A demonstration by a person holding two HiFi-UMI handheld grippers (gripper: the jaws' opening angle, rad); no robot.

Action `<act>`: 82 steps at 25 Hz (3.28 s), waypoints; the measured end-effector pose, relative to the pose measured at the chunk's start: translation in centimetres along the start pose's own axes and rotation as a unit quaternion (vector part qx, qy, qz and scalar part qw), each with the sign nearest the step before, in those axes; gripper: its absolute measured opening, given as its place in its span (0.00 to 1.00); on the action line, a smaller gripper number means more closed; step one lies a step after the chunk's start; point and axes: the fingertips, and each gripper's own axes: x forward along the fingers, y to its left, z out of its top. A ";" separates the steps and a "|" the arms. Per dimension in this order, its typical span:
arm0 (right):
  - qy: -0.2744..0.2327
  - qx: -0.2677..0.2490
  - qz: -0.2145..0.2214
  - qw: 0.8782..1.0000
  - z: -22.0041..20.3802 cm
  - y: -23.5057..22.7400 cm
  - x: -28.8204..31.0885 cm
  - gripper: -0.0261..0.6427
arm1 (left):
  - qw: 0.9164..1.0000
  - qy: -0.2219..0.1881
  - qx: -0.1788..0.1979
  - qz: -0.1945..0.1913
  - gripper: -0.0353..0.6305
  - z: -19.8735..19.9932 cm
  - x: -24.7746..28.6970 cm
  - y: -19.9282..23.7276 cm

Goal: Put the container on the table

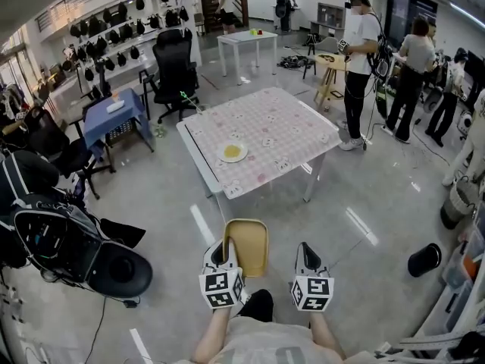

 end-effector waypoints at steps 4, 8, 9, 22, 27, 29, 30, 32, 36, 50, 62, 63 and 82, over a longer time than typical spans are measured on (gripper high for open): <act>-0.001 -0.001 0.005 1.000 0.3 -1.2 2.0 0.08 | 1.000 -0.007 0.000 -0.001 0.10 0.7 2.7 -0.5; -0.010 -0.007 0.006 1.000 1.4 -3.2 5.8 0.08 | 1.000 -0.024 0.000 -0.008 0.10 1.9 7.1 -1.0; -0.011 -0.012 0.009 1.000 1.9 -3.3 6.9 0.08 | 1.000 -0.027 -0.002 -0.006 0.10 2.4 8.3 -0.7; -0.008 -0.037 0.016 0.999 10.6 -6.7 27.8 0.08 | 0.999 -0.038 -0.027 -0.015 0.10 10.6 29.9 3.1; -0.009 -0.033 0.006 0.999 14.3 -7.6 37.0 0.08 | 0.998 -0.043 -0.027 -0.025 0.10 14.5 38.5 5.4; -0.007 -0.035 0.002 0.999 14.8 -7.9 39.6 0.08 | 0.998 -0.043 -0.031 -0.026 0.10 15.2 41.1 6.2; -0.008 -0.036 0.000 0.999 14.8 -7.9 40.8 0.08 | 0.998 -0.043 -0.034 -0.025 0.10 15.2 42.2 6.7; -0.010 -0.040 0.000 0.999 14.7 -8.0 42.9 0.08 | 0.998 -0.043 -0.043 -0.024 0.10 15.0 44.2 7.5; -0.016 -0.048 0.002 0.999 15.5 -8.4 46.0 0.08 | 0.998 -0.032 -0.054 -0.024 0.10 14.4 46.7 7.9; -0.021 -0.051 0.023 0.998 17.0 -10.8 49.0 0.08 | 0.998 -0.019 -0.053 0.014 0.10 13.6 49.2 6.9; -0.017 -0.043 0.039 0.998 17.1 -12.0 49.0 0.08 | 0.998 -0.012 -0.043 0.036 0.10 14.4 50.2 6.3; -0.017 -0.043 0.041 0.998 17.0 -11.9 49.0 0.08 | 0.999 -0.013 -0.039 0.035 0.10 14.7 50.6 6.4; 0.014 -0.023 0.018 0.999 15.2 -14.8 47.9 0.08 | 0.990 0.138 -0.003 0.034 0.10 11.5 69.2 10.4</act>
